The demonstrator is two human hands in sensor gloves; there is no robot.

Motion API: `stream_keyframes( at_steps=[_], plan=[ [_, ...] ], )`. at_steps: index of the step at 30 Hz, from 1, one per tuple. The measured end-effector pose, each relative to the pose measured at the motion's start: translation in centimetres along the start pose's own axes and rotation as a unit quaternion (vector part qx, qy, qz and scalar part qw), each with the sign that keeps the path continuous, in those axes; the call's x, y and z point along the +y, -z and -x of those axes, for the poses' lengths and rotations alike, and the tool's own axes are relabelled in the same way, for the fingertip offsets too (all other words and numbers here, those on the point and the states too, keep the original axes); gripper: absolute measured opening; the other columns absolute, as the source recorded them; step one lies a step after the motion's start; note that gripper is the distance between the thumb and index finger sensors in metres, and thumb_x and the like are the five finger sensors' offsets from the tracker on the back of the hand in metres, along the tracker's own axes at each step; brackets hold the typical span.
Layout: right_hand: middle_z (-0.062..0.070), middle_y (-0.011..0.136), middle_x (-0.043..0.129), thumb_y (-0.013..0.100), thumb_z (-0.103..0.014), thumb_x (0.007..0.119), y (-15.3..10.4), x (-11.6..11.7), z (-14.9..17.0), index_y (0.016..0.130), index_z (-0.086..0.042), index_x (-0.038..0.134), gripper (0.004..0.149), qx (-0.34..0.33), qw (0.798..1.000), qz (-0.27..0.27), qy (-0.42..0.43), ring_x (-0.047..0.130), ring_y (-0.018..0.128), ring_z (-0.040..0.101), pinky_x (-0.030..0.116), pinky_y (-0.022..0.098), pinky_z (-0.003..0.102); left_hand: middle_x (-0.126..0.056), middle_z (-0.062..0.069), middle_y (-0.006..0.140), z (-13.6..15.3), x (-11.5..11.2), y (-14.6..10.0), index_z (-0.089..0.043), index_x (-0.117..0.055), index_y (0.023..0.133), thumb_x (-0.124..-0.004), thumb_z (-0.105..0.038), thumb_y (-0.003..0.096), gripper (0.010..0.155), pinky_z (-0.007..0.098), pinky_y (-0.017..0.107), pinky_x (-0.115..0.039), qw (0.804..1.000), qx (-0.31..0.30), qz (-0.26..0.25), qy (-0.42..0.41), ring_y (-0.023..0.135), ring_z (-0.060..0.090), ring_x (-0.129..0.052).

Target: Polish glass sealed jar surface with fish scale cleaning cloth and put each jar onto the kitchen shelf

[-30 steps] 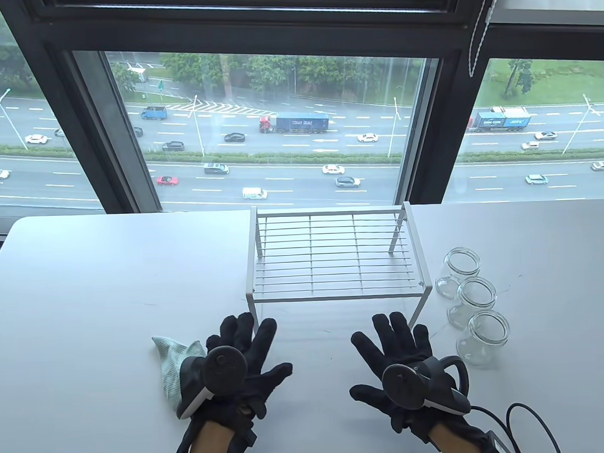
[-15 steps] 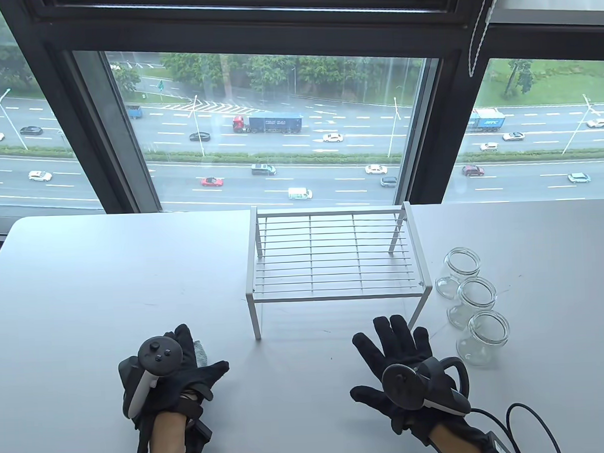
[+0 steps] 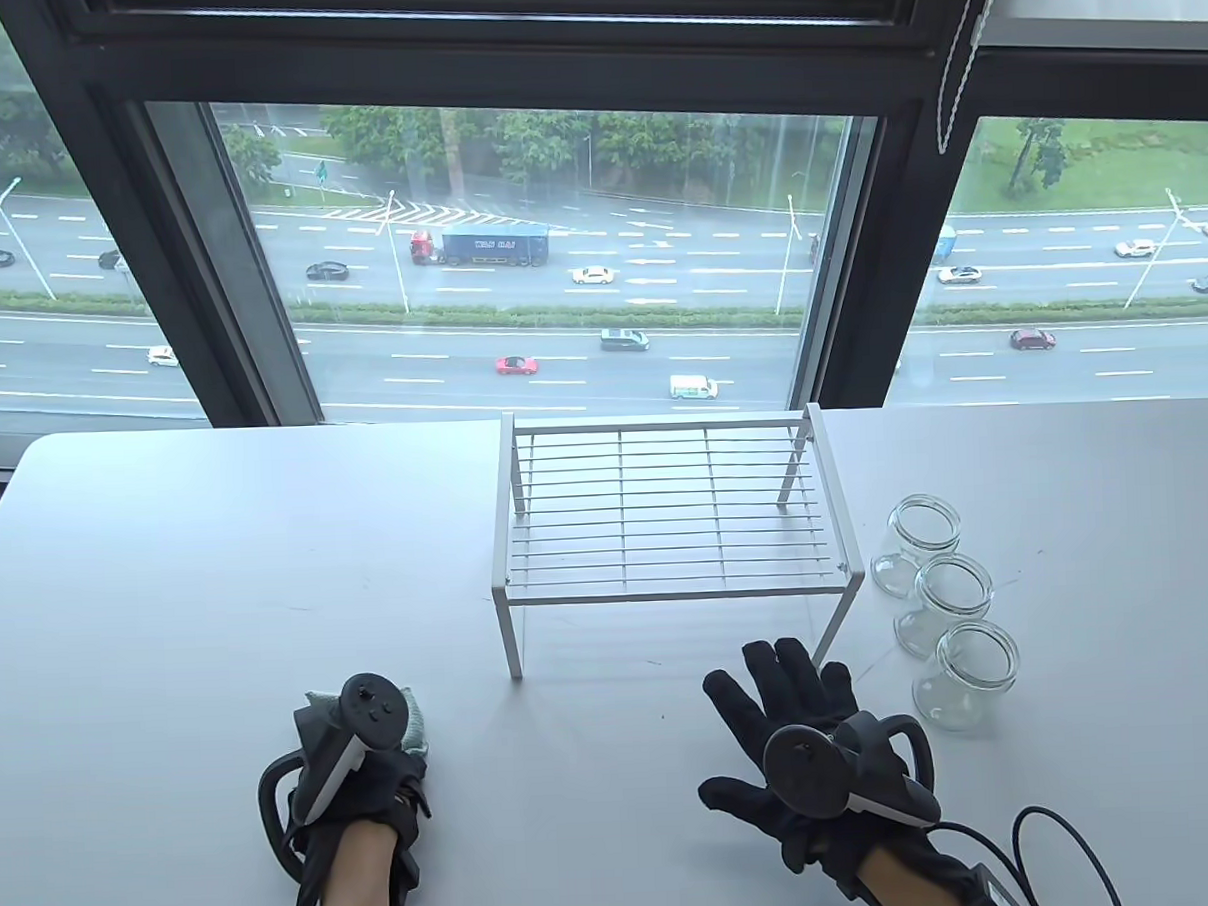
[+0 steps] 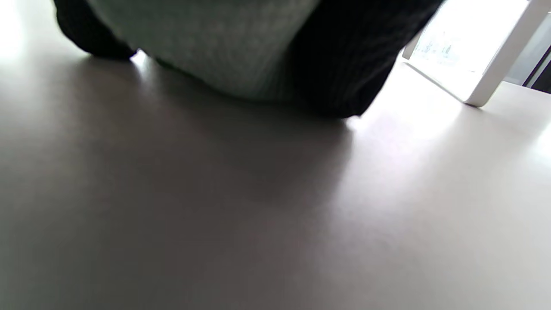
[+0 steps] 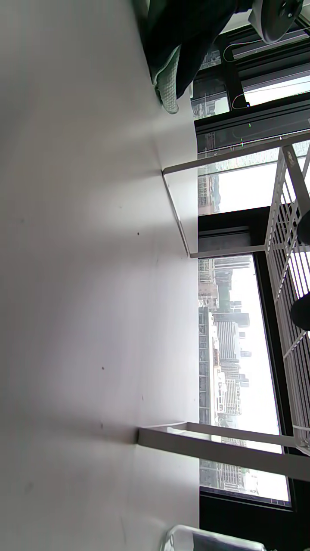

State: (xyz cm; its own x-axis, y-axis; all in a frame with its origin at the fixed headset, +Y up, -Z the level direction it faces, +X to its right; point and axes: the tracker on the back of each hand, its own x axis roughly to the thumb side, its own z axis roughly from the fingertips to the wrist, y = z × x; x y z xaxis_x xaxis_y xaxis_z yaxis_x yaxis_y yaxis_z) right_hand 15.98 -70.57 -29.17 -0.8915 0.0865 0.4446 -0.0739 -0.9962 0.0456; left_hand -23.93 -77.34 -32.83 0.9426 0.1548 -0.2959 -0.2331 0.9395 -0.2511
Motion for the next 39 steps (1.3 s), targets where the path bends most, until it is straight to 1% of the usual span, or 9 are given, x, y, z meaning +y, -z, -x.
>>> stream_keyframes(
  at_steps=[6,13,20,24,28,31,33,35,39],
  plan=[
    [0.015,0.123,0.022,0.036,-0.081,0.053,0.0,0.0,0.0,0.113,-0.037,0.03,0.092,0.004,1.0,-0.004,0.002,0.021,0.11,0.045,0.028,0.072,0.071,-0.053,0.03,0.112,-1.5,-0.1,-0.4,-0.014,-0.059,0.107,-0.088,-0.031,0.0469,0.069,0.059,0.054,-0.084,0.999,0.014,0.023,0.038,0.096,0.058,-0.065],
    [0.015,0.123,0.022,0.036,-0.08,0.053,0.0,0.0,0.1,0.113,-0.037,0.029,0.091,-0.001,1.0,0.006,0.006,0.022,0.11,0.045,0.029,0.072,0.071,-0.081,0.026,0.094,-2.4,0.4,-0.8,-0.013,-0.078,0.095,-0.092,-0.028,0.0437,0.055,0.042,0.038,-0.099,0.998,0.015,-0.022,0.059,0.071,0.05,-0.093],
    [0.016,0.123,0.023,0.037,-0.08,0.054,0.0,-0.2,0.2,0.113,-0.038,0.03,0.091,-0.002,1.0,0.014,0.014,0.024,0.11,0.046,0.03,0.072,0.071,-0.093,0.022,0.082,-2.7,1.1,-1.8,-0.014,-0.086,0.087,-0.093,-0.029,0.0421,0.048,0.036,0.03,-0.102,0.996,-0.024,-0.003,-0.089,0.055,0.043,-0.104],
    [0.016,0.123,0.024,0.036,-0.08,0.054,0.0,-0.2,0.2,0.113,-0.037,0.03,0.091,0.0,1.0,0.015,0.016,0.024,0.11,0.045,0.029,0.072,0.071,-0.093,0.024,0.082,-3.7,1.4,-3.0,-0.013,-0.086,0.087,-0.091,-0.028,0.0427,0.047,0.038,0.03,-0.101,0.938,-0.105,0.009,-0.331,0.055,0.045,-0.103],
    [0.016,0.123,0.024,0.036,-0.079,0.054,0.0,-0.2,0.3,0.113,-0.037,0.031,0.091,-0.001,1.0,0.018,0.018,0.024,0.11,0.045,0.03,0.073,0.071,-0.094,0.022,0.082,-5.1,2.0,-4.3,-0.015,-0.085,0.088,-0.09,-0.03,0.0435,0.047,0.037,0.031,-0.1,0.898,-0.159,-0.026,-0.409,0.056,0.043,-0.104],
    [0.016,0.123,0.024,0.036,-0.079,0.055,0.0,-0.2,0.3,0.113,-0.037,0.031,0.091,-0.002,1.0,0.02,0.02,0.024,0.11,0.045,0.03,0.072,0.071,-0.093,0.022,0.083,-5.8,1.8,-4.9,-0.016,-0.084,0.088,-0.089,-0.031,0.044,0.047,0.037,0.031,-0.1,0.845,-0.201,-0.031,-0.495,0.056,0.043,-0.104],
    [0.016,0.123,0.024,0.037,-0.079,0.055,-0.1,-0.2,0.4,0.113,-0.037,0.031,0.091,-0.002,0.999,0.025,0.021,0.024,0.11,0.046,0.03,0.072,0.071,-0.092,0.022,0.084,-6.2,1.3,-5.0,-0.016,-0.084,0.089,-0.089,-0.031,0.0448,0.047,0.038,0.032,-0.1,0.791,-0.219,-0.024,-0.571,0.057,0.043,-0.103],
    [0.016,0.123,0.025,0.037,-0.079,0.055,-0.1,-0.3,0.5,0.113,-0.037,0.032,0.091,-0.001,0.999,0.031,0.022,0.025,0.11,0.045,0.03,0.073,0.071,-0.091,0.022,0.086,-6.4,1.0,-5.0,-0.016,-0.083,0.09,-0.088,-0.031,0.0457,0.047,0.039,0.035,-0.099,0.764,-0.225,-0.016,-0.605,0.06,0.044,-0.102],
    [0.016,0.122,0.028,0.037,-0.077,0.058,-0.4,-0.9,1.0,0.113,-0.036,0.035,0.089,0.015,0.998,0.06,0.023,0.027,0.109,0.045,0.031,0.073,0.071,-0.09,0.021,0.087,-6.6,1.1,-5.3,-0.017,-0.082,0.091,-0.087,-0.033,0.0465,0.047,0.039,0.036,-0.098,0.757,-0.232,-0.021,-0.611,0.062,0.043,-0.102]
  ],
)
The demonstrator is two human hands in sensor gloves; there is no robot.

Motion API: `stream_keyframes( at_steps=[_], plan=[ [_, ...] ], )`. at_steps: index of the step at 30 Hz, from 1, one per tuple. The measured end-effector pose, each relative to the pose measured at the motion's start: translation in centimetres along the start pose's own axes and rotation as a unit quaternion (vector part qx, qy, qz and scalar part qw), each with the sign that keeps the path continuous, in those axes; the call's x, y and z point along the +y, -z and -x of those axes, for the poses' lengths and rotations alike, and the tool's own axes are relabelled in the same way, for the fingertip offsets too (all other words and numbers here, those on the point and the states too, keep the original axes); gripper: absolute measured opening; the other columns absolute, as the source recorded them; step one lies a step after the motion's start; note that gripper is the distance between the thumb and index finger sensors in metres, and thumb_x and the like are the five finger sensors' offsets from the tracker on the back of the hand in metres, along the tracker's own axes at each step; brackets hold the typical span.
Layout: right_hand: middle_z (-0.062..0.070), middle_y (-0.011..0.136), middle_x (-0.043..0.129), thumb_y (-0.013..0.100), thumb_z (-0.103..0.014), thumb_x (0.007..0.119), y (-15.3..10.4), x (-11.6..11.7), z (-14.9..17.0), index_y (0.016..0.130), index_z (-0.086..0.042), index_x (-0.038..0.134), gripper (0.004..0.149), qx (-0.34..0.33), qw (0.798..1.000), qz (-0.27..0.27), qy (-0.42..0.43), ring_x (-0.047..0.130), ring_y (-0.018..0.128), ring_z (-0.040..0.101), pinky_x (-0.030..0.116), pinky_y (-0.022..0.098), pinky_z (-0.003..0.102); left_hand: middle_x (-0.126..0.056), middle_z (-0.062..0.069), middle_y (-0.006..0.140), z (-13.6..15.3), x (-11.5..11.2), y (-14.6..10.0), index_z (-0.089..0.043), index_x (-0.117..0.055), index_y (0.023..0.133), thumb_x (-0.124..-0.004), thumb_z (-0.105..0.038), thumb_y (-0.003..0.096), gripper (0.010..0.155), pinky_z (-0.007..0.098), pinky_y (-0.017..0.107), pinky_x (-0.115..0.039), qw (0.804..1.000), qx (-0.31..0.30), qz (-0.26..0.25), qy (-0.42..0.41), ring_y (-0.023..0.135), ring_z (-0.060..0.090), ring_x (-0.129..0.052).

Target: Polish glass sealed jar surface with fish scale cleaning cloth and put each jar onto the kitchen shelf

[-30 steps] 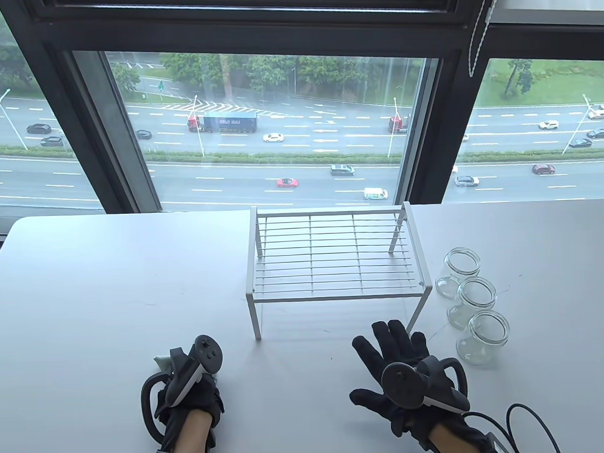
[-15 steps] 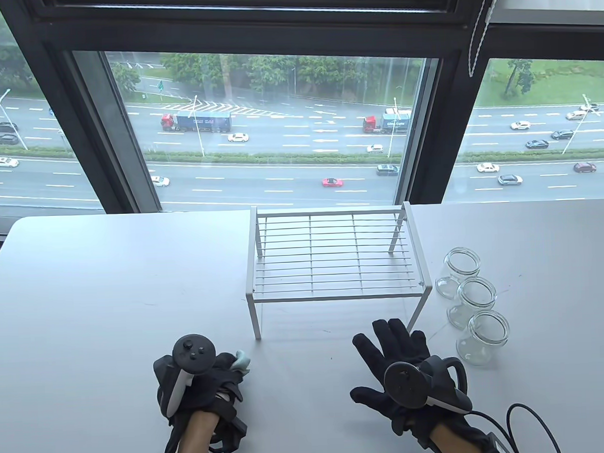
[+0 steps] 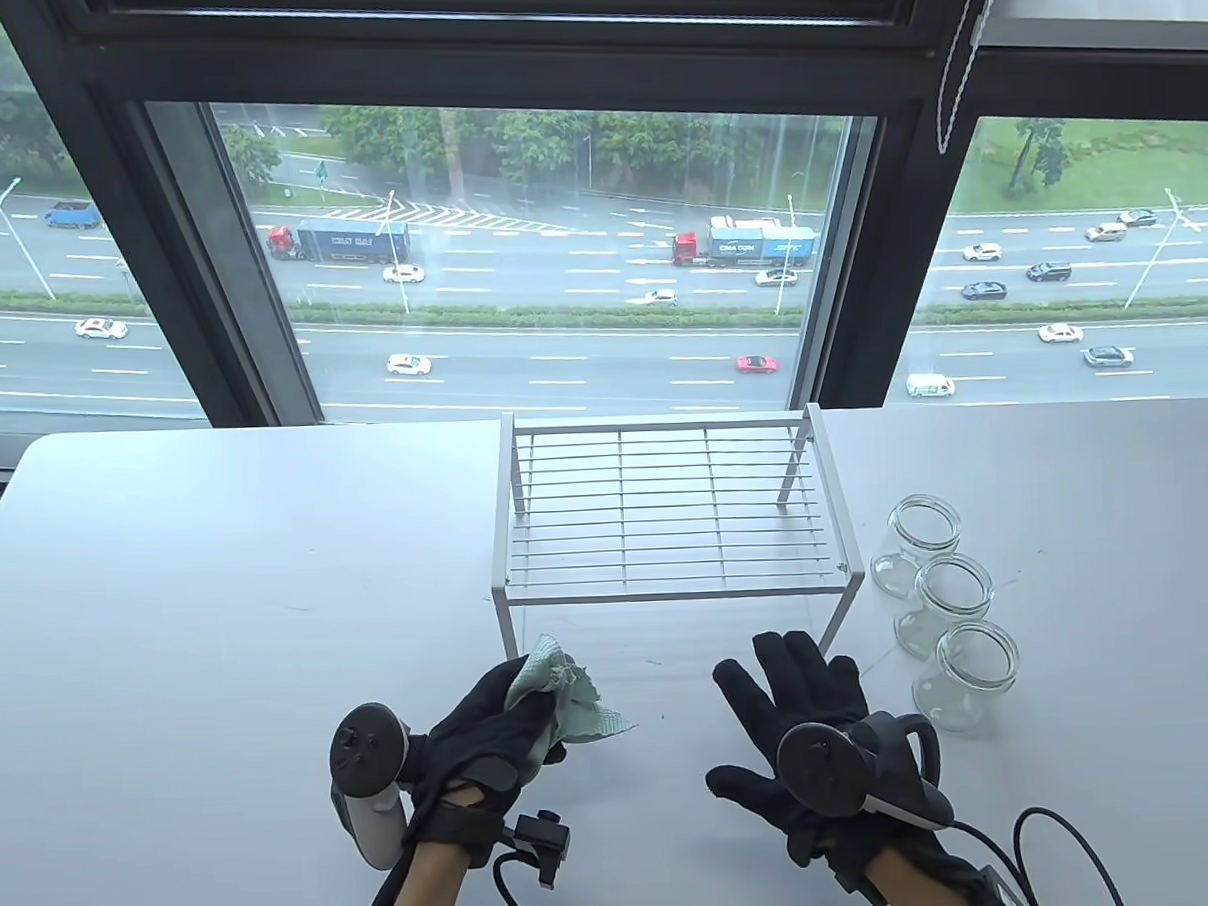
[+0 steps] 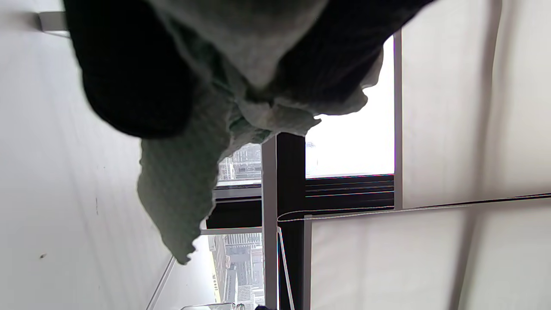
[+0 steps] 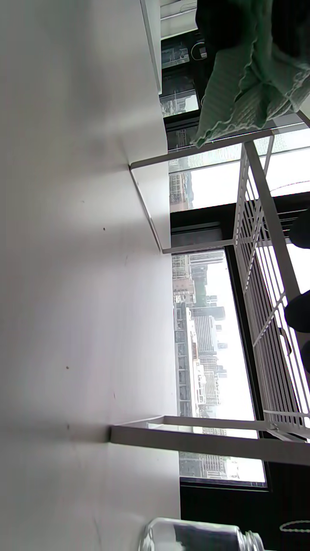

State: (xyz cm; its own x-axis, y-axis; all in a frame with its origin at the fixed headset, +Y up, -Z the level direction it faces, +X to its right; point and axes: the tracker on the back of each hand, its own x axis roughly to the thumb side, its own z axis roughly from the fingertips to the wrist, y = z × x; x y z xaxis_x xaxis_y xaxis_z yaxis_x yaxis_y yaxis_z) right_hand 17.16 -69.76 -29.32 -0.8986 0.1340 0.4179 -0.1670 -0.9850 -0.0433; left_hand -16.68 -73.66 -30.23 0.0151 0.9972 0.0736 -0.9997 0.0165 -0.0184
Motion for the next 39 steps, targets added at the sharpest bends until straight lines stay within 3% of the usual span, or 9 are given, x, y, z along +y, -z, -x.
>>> stream_keyframes(
  at_steps=[7,11,13,16,19,27,30,34,39],
  plan=[
    [0.018,0.121,0.04,0.04,-0.069,0.064,-0.7,-2.1,3.2,0.111,-0.033,0.05,0.081,0.073,0.995,0.064,-0.01,0.037,0.109,0.045,0.036,0.073,0.07,-0.09,0.02,0.088,-0.7,-0.4,-0.2,-0.018,-0.081,0.091,-0.086,-0.034,0.0469,0.047,0.04,0.038,-0.098,1.0,-0.028,0.002,0.009,0.063,0.043,-0.101],
    [0.018,0.12,0.042,0.041,-0.067,0.068,-1.8,-3.7,6.7,0.11,-0.031,0.056,0.079,0.155,0.983,0.096,-0.018,0.039,0.108,0.046,0.037,0.072,0.07,-0.09,0.02,0.088,-0.8,-0.6,-0.3,-0.019,-0.081,0.091,-0.086,-0.034,0.0471,0.047,0.04,0.039,-0.097,0.999,-0.035,0.007,0.017,0.064,0.044,-0.101],
    [0.019,0.12,0.045,0.044,-0.059,0.071,-2.5,-4.4,8.5,0.108,-0.031,0.062,0.071,0.233,0.967,0.1,-0.039,0.04,0.107,0.047,0.035,0.072,0.07,-0.09,0.02,0.088,-0.8,-0.6,-0.3,-0.018,-0.081,0.092,-0.086,-0.034,0.0472,0.047,0.04,0.039,-0.097,0.999,-0.035,0.008,0.017,0.064,0.044,-0.101],
    [0.02,0.119,0.046,0.046,-0.054,0.073,-3.4,-4.7,11.1,0.107,-0.03,0.065,0.066,0.338,0.936,0.057,-0.078,0.042,0.107,0.048,0.035,0.072,0.069,-0.089,0.021,0.088,-0.8,-0.7,-0.2,-0.018,-0.081,0.092,-0.086,-0.034,0.0473,0.048,0.04,0.039,-0.097,0.999,-0.036,0.01,0.017,0.064,0.044,-0.1],
    [0.022,0.119,0.044,0.045,-0.056,0.074,-3.9,-4.1,13.2,0.107,-0.028,0.063,0.069,0.389,0.921,0.014,-0.029,0.042,0.106,0.05,0.038,0.073,0.069,-0.09,0.021,0.088,-0.8,-0.8,-0.2,-0.019,-0.081,0.092,-0.086,-0.035,0.0473,0.047,0.041,0.039,-0.097,0.999,-0.038,0.013,0.02,0.064,0.044,-0.1],
    [0.024,0.116,0.054,0.043,-0.059,0.076,-3.3,-1.3,15.4,0.107,-0.032,0.059,0.071,0.416,0.906,-0.071,-0.014,0.058,0.1,0.052,0.052,0.07,0.066,-0.089,0.021,0.089,-0.8,-1.1,-0.3,-0.019,-0.08,0.092,-0.086,-0.035,0.0474,0.048,0.041,0.039,-0.096,0.998,-0.042,0.021,0.036,0.065,0.044,-0.1],
    [0.022,0.106,0.072,0.043,-0.054,0.079,-3.1,-1.2,15.6,0.096,-0.031,0.074,0.058,0.415,0.909,-0.031,-0.034,0.076,0.091,0.048,0.063,0.066,0.061,-0.089,0.02,0.089,-0.7,-1.2,-0.3,-0.019,-0.08,0.092,-0.086,-0.035,0.0475,0.048,0.041,0.04,-0.096,0.998,-0.041,0.027,0.029,0.065,0.044,-0.1],
    [0.022,0.1,0.08,0.04,-0.053,0.081,-2.9,-1.2,15.5,0.084,-0.033,0.082,0.048,0.407,0.911,-0.024,-0.058,0.084,0.085,0.044,0.068,0.063,0.059,-0.089,0.021,0.089,-0.6,-1.4,-0.3,-0.019,-0.081,0.092,-0.085,-0.036,0.0476,0.048,0.041,0.04,-0.096,0.999,-0.037,0.034,0.016,0.065,0.044,-0.1],
    [0.021,0.092,0.089,0.037,-0.055,0.083,-3.0,-2.2,15.3,0.077,-0.034,0.087,0.045,0.403,0.912,-0.011,-0.072,0.092,0.077,0.041,0.073,0.059,0.056,-0.089,0.02,0.089,-0.7,-1.6,-0.3,-0.019,-0.08,0.092,-0.085,-0.036,0.0477,0.048,0.041,0.04,-0.096,0.999,-0.037,0.038,0.003,0.065,0.044,-0.1]
  ],
)
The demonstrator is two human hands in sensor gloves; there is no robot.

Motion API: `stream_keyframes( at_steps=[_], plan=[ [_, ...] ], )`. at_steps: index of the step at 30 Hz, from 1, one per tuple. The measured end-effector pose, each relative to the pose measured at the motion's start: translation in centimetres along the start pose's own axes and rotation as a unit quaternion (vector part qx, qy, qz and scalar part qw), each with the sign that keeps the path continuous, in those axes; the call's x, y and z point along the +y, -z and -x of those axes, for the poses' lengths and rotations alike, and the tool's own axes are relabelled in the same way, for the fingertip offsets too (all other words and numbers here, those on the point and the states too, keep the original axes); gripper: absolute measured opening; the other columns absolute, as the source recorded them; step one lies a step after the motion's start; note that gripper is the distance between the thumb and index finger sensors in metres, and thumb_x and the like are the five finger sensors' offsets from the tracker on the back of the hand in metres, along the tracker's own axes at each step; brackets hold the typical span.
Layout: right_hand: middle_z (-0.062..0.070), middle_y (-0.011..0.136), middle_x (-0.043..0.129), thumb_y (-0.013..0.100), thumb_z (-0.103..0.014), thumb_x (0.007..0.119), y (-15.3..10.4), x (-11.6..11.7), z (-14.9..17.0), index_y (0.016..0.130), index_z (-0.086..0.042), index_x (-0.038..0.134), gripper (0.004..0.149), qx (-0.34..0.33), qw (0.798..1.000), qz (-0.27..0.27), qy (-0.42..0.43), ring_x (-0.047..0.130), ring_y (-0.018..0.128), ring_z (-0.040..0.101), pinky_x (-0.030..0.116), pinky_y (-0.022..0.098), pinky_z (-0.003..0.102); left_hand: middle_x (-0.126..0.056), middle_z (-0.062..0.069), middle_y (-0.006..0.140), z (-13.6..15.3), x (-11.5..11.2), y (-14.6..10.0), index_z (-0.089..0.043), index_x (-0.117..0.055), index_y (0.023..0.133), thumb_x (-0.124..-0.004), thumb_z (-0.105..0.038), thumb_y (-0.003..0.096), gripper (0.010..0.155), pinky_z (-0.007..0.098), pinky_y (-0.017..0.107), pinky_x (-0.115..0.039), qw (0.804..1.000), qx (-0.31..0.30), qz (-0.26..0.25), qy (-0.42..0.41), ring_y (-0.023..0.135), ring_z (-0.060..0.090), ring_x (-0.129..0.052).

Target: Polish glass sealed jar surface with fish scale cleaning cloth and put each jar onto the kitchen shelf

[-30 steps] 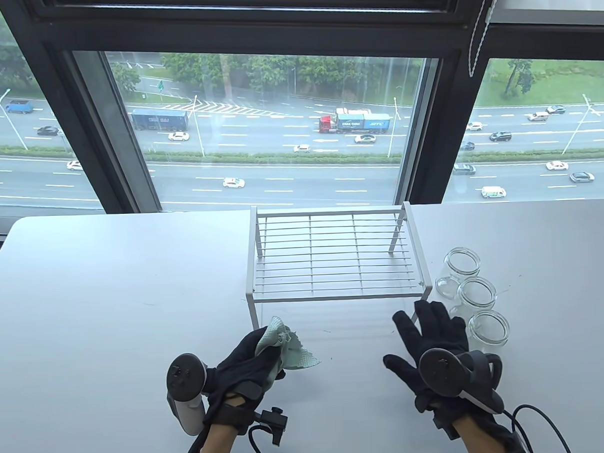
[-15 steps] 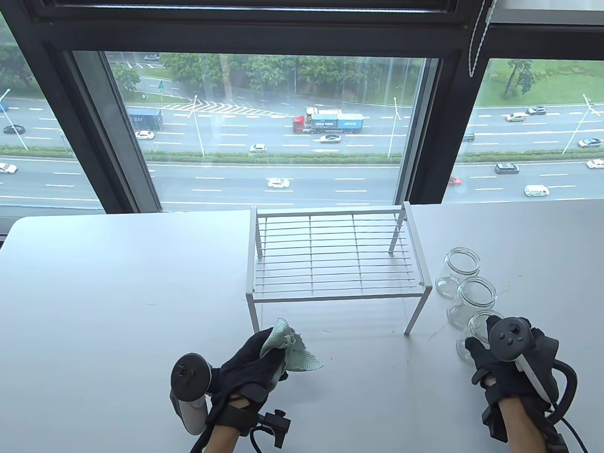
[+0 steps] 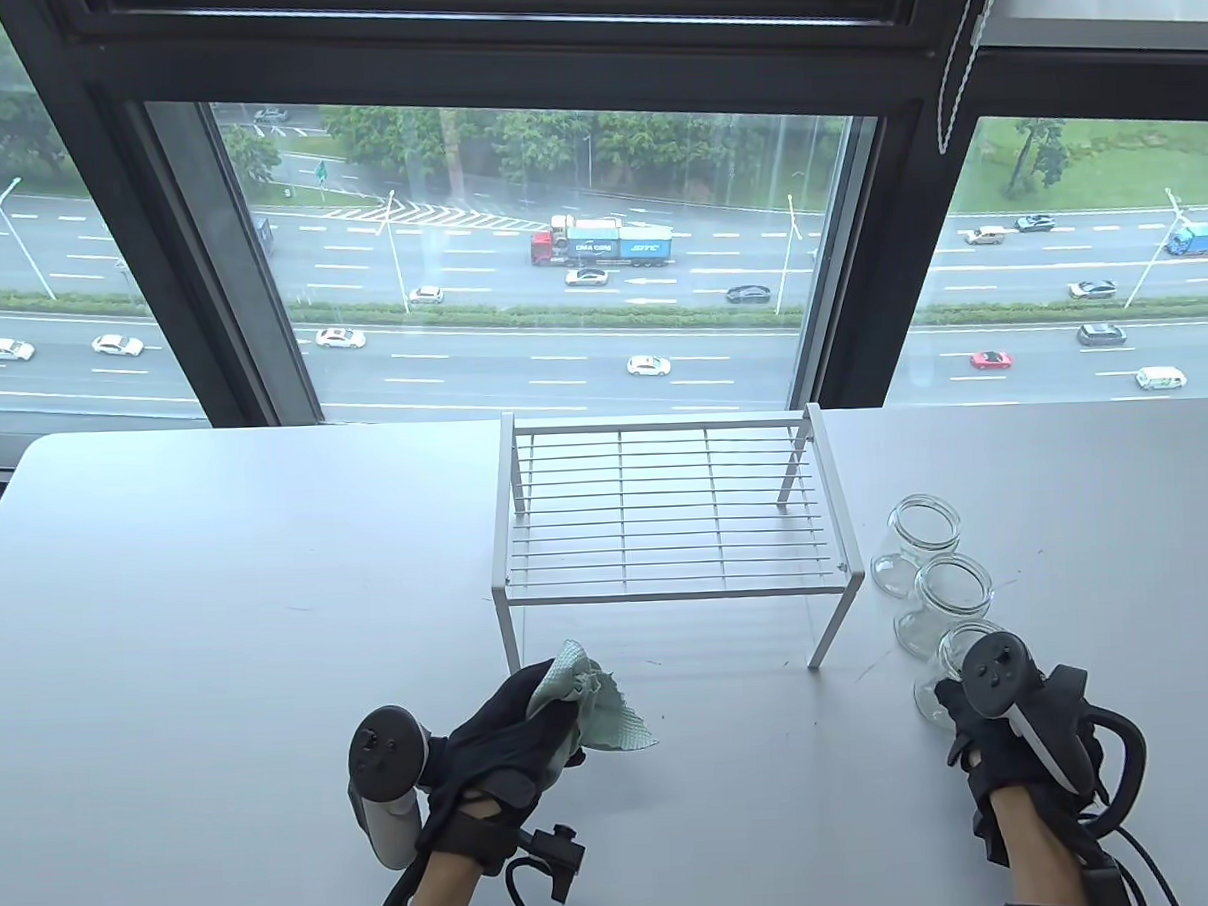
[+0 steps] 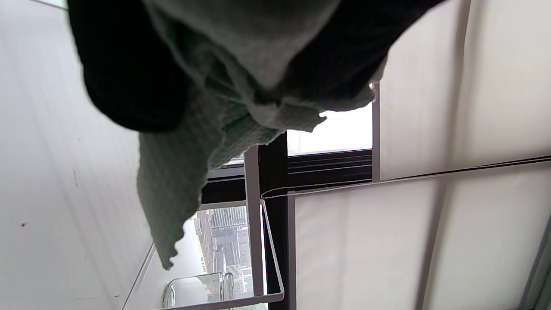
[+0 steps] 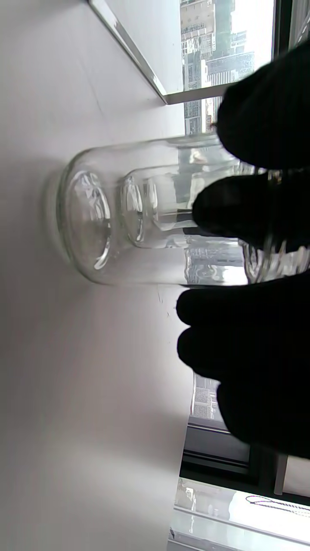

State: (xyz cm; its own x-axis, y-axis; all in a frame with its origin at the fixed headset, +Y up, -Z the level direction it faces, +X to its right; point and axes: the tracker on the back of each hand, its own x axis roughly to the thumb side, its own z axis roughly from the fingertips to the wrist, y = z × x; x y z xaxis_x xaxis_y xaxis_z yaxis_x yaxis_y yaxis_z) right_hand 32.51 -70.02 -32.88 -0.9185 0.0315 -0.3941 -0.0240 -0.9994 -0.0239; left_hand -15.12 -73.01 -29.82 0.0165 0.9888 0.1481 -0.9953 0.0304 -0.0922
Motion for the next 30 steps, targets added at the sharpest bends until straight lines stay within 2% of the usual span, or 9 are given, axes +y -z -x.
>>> stream_keyframes(
  at_steps=[4,7,9,12,18,20,24,26,30],
  plan=[
    [0.022,0.091,0.09,0.037,-0.054,0.084,-1.5,-1.9,-0.1,0.078,-0.033,0.088,0.046,-0.017,0.999,-0.035,0.018,0.092,0.076,0.042,0.073,0.058,0.057,-0.09,0.02,0.089,0.0,-0.1,0.0,-0.02,-0.08,0.092,-0.085,-0.037,0.0479,0.048,0.041,0.04,-0.096,1.0,-0.005,0.002,-0.004,0.065,0.044,-0.1],
    [0.022,0.09,0.092,0.038,-0.056,0.084,-2.5,-3.0,-1.2,0.078,-0.033,0.089,0.046,-0.07,0.994,-0.056,0.055,0.093,0.076,0.042,0.073,0.058,0.057,-0.09,0.019,0.089,-0.1,-0.3,0.0,-0.02,-0.08,0.093,-0.085,-0.037,0.0479,0.048,0.041,0.04,-0.096,1.0,-0.008,0.008,-0.001,0.066,0.044,-0.1],
    [0.021,0.09,0.092,0.038,-0.057,0.084,-3.1,-3.3,-2.3,0.078,-0.033,0.089,0.046,-0.121,0.983,-0.076,0.115,0.093,0.075,0.041,0.074,0.058,0.056,-0.089,0.019,0.089,0.0,-0.5,0.0,-0.02,-0.08,0.093,-0.084,-0.038,0.0481,0.048,0.042,0.041,-0.095,1.0,-0.007,0.014,-0.001,0.066,0.044,-0.1],
    [0.02,0.089,0.093,0.038,-0.057,0.084,-4.3,-3.4,-4.6,0.078,-0.034,0.088,0.047,-0.21,0.955,-0.098,0.184,0.094,0.075,0.04,0.074,0.058,0.056,-0.089,0.019,0.089,-0.1,-0.8,0.0,-0.02,-0.08,0.093,-0.084,-0.037,0.0482,0.048,0.042,0.041,-0.095,1.0,-0.01,0.022,-0.002,0.066,0.043,-0.1],
    [0.018,0.091,0.092,0.037,-0.057,0.084,-7.9,-3.6,-9.4,0.079,-0.034,0.088,0.048,-0.368,0.878,-0.098,0.29,0.093,0.077,0.039,0.074,0.059,0.056,-0.089,0.019,0.09,-0.4,-1.8,-0.2,-0.021,-0.08,0.093,-0.084,-0.038,0.0483,0.048,0.045,0.044,-0.093,0.999,-0.018,0.036,-0.004,0.069,0.044,-0.099],
    [0.018,0.092,0.092,0.037,-0.058,0.083,-8.6,-3.6,-10.3,0.079,-0.035,0.087,0.048,-0.402,0.853,-0.102,0.318,0.093,0.078,0.039,0.074,0.06,0.056,-0.09,0.018,0.09,-0.6,-2.0,-0.3,-0.022,-0.08,0.093,-0.084,-0.039,0.0483,0.048,0.044,0.044,-0.093,0.999,-0.021,0.041,-0.001,0.068,0.043,-0.099],
    [0.019,0.09,0.093,0.037,-0.058,0.083,-9.9,-2.8,-12.0,0.08,-0.034,0.087,0.049,-0.444,0.786,-0.139,0.406,0.094,0.076,0.039,0.074,0.059,0.056,-0.088,0.016,0.094,-0.7,-2.8,-0.4,-0.024,-0.08,0.093,-0.083,-0.041,0.049,0.048,0.047,0.05,-0.089,0.997,-0.024,0.071,-0.02,0.075,0.043,-0.096],
    [0.019,0.088,0.094,0.037,-0.058,0.083,-10.4,-2.4,-12.6,0.08,-0.034,0.087,0.049,-0.448,0.768,-0.144,0.434,0.095,0.075,0.039,0.075,0.058,0.056,-0.085,0.016,0.099,-0.4,-3.3,-0.4,-0.026,-0.078,0.095,-0.08,-0.043,0.0503,0.048,0.05,0.055,-0.085,0.993,-0.015,0.103,-0.048,0.082,0.044,-0.091],
    [0.019,0.085,0.096,0.037,-0.059,0.081,-10.9,-1.9,-13.1,0.08,-0.034,0.086,0.05,-0.447,0.755,-0.127,0.462,0.097,0.072,0.038,0.077,0.057,0.055,-0.077,0.017,0.108,0.2,-4.4,-0.5,-0.03,-0.07,0.103,-0.073,-0.05,0.0543,0.053,0.056,0.061,-0.077,0.974,0.003,0.167,-0.154,0.09,0.047,-0.084]
  ],
)
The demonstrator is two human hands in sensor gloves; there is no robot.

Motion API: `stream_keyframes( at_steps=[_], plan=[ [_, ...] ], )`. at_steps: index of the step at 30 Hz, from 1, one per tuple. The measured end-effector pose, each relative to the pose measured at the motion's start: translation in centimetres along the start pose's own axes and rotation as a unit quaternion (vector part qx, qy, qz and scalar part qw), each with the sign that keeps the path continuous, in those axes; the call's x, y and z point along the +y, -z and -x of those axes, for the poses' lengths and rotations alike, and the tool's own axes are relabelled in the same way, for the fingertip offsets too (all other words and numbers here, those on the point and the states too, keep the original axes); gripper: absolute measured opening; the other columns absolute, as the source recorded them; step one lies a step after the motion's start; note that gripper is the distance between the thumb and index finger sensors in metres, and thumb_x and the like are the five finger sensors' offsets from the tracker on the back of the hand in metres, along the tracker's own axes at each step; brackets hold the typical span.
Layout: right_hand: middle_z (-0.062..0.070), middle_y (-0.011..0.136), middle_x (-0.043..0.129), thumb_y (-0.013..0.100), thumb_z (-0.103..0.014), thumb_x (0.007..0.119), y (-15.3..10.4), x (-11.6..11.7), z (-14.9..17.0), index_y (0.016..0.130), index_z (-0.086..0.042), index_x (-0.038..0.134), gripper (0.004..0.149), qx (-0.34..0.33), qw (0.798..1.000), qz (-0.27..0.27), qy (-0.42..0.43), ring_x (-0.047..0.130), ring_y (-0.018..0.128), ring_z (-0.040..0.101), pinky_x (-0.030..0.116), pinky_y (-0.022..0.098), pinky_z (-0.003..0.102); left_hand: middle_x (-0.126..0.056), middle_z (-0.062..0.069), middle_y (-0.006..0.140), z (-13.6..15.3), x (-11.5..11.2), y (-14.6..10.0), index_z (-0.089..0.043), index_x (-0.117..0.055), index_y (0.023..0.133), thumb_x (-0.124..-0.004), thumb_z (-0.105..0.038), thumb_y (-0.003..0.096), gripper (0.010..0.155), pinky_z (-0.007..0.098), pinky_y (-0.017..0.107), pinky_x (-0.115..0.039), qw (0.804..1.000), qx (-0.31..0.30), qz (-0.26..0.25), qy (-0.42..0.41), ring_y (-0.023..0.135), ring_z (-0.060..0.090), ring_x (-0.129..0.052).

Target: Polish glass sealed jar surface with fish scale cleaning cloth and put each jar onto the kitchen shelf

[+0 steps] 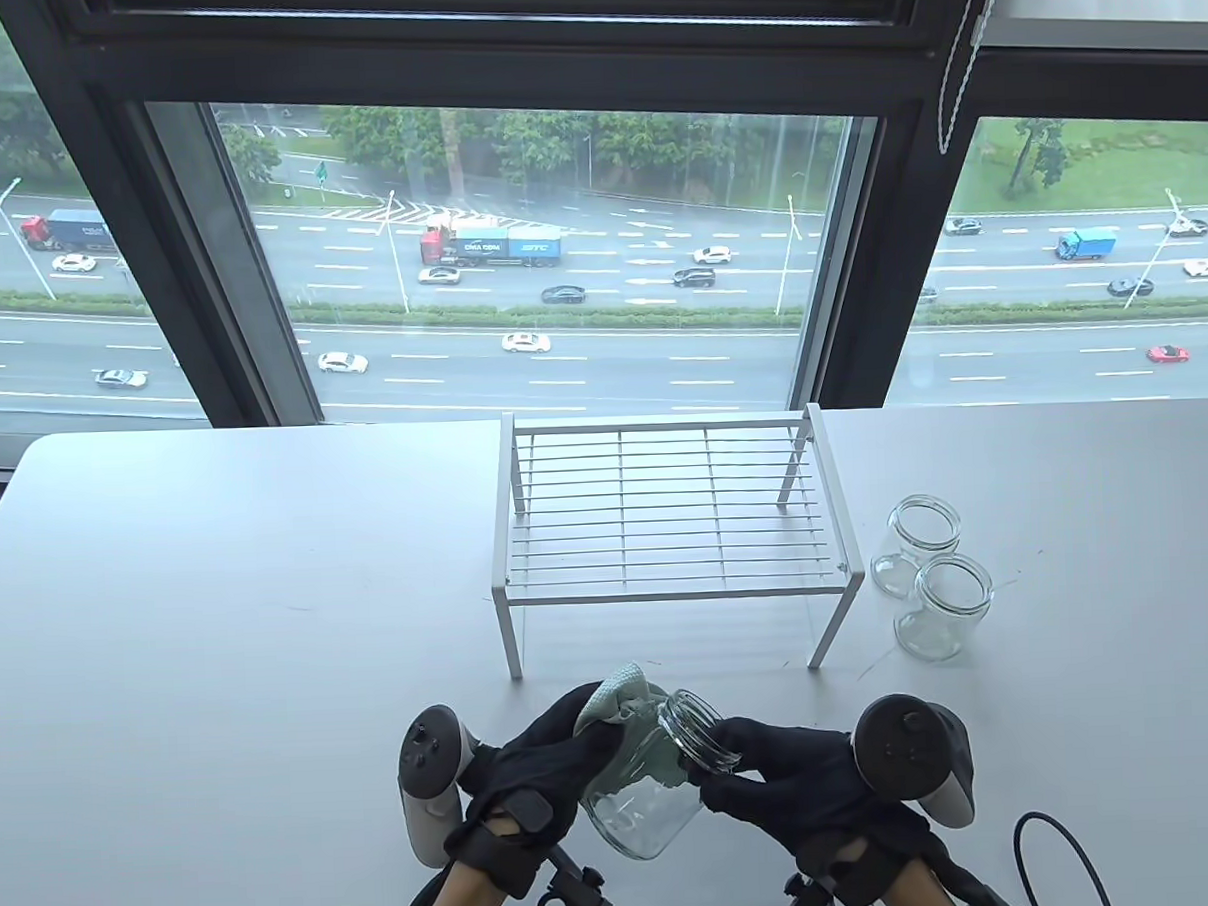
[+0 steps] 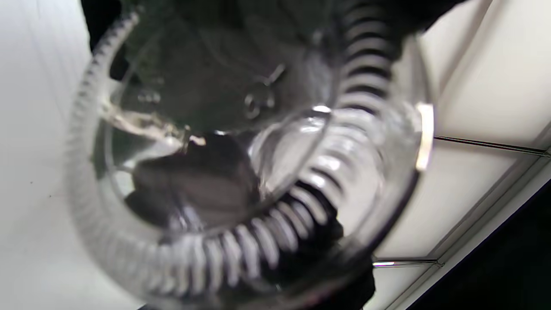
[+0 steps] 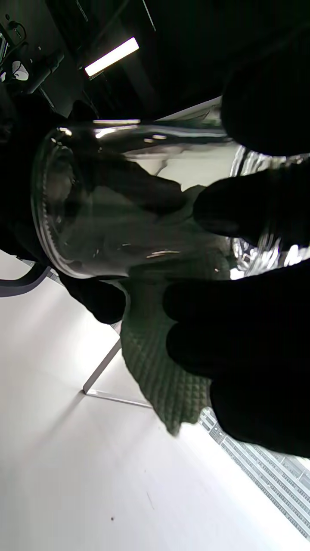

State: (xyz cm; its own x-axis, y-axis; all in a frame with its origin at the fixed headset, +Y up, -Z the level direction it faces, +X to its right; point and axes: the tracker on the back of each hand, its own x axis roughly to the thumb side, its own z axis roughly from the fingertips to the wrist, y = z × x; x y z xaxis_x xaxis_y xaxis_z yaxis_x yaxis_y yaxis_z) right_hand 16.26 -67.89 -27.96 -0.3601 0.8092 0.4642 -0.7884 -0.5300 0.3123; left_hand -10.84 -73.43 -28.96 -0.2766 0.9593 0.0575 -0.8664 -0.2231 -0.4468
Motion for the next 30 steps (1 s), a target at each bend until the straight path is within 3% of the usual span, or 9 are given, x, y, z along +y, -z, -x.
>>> stream_keyframes(
  at_steps=[4,11,13,17,21,24,26,28,30],
  plan=[
    [0.017,0.075,0.103,0.035,-0.062,0.079,-0.3,0.3,0.4,0.079,-0.032,0.086,0.054,-0.008,0.998,0.069,0.007,0.103,0.062,0.033,0.081,0.051,0.051,-0.061,0.017,0.119,0.6,-1.0,0.1,-0.037,-0.055,0.113,-0.064,-0.065,0.0569,0.063,0.065,0.063,-0.068,0.997,-0.002,0.066,-0.046,0.1,0.052,-0.071],
    [0.013,0.064,0.108,0.034,-0.065,0.075,-0.4,0.3,1.2,0.076,-0.031,0.087,0.055,0.017,0.995,0.099,-0.013,0.107,0.052,0.029,0.085,0.045,0.048,-0.047,0.02,0.123,1.2,-1.7,-0.1,-0.041,-0.052,0.115,-0.057,-0.076,0.055,0.07,0.066,0.059,-0.075,0.996,-0.009,0.055,-0.068,0.101,0.054,-0.068],
    [0.012,0.061,0.109,0.034,-0.066,0.074,-0.3,0.4,1.4,0.074,-0.032,0.088,0.055,0.032,0.994,0.096,-0.033,0.108,0.049,0.027,0.086,0.043,0.047,-0.048,0.02,0.123,1.1,-1.8,-0.1,-0.042,-0.055,0.114,-0.059,-0.074,0.0547,0.068,0.063,0.056,-0.079,0.999,-0.02,0.035,-0.03,0.098,0.056,-0.069],
    [0.009,0.05,0.112,0.034,-0.069,0.072,-0.4,0.4,2.2,0.071,-0.031,0.09,0.056,0.084,0.988,0.116,-0.063,0.11,0.038,0.023,0.088,0.037,0.044,-0.04,0.02,0.124,0.7,-1.8,0.1,-0.046,-0.053,0.114,-0.06,-0.073,0.0547,0.065,0.063,0.054,-0.08,0.994,-0.037,0.052,0.086,0.101,0.057,-0.063],
    [0.008,0.048,0.112,0.034,-0.07,0.071,-0.6,0.8,2.7,0.07,-0.031,0.09,0.056,0.167,0.978,0.113,-0.046,0.11,0.037,0.022,0.088,0.036,0.043,-0.045,0.02,0.122,-0.1,-2.3,-0.2,-0.046,-0.063,0.109,-0.063,-0.068,0.0542,0.059,0.063,0.051,-0.081,0.978,-0.062,0.013,0.197,0.099,0.058,-0.064],
    [0.01,0.051,0.111,0.035,-0.07,0.074,-0.7,1.0,2.8,0.073,-0.03,0.09,0.057,0.21,0.972,0.101,0.008,0.109,0.039,0.024,0.088,0.038,0.045,-0.053,0.019,0.12,-0.4,-2.6,-0.4,-0.046,-0.069,0.105,-0.069,-0.061,0.0541,0.053,0.059,0.047,-0.086,0.973,-0.066,-0.03,0.219,0.095,0.057,-0.071],
    [0.007,0.053,0.11,0.036,-0.071,0.073,-0.7,1.0,2.7,0.084,-0.026,0.083,0.067,0.192,0.977,0.097,0.01,0.109,0.042,0.023,0.088,0.04,0.043,-0.055,0.018,0.119,-0.4,-2.4,-0.3,-0.047,-0.07,0.104,-0.07,-0.06,0.0544,0.051,0.059,0.047,-0.086,0.978,-0.07,-0.038,0.194,0.095,0.056,-0.072],
    [0.006,0.057,0.107,0.036,-0.071,0.075,-0.5,1.0,2.8,0.1,-0.02,0.067,0.081,0.153,0.983,0.076,0.06,0.107,0.047,0.023,0.086,0.043,0.044,-0.055,0.018,0.119,0.1,-1.7,-0.1,-0.047,-0.068,0.105,-0.069,-0.06,0.0555,0.051,0.058,0.047,-0.088,0.992,-0.055,-0.042,0.103,0.094,0.056,-0.074],
    [0.01,0.062,0.105,0.037,-0.064,0.08,0.1,1.0,2.7,0.102,-0.021,0.064,0.079,0.084,0.989,0.029,0.121,0.105,0.051,0.026,0.084,0.046,0.047,-0.056,0.018,0.119,0.9,-1.3,-0.1,-0.046,-0.067,0.106,-0.068,-0.061,0.0561,0.052,0.057,0.047,-0.089,0.999,-0.027,-0.03,-0.036,0.094,0.055,-0.074]
  ],
)
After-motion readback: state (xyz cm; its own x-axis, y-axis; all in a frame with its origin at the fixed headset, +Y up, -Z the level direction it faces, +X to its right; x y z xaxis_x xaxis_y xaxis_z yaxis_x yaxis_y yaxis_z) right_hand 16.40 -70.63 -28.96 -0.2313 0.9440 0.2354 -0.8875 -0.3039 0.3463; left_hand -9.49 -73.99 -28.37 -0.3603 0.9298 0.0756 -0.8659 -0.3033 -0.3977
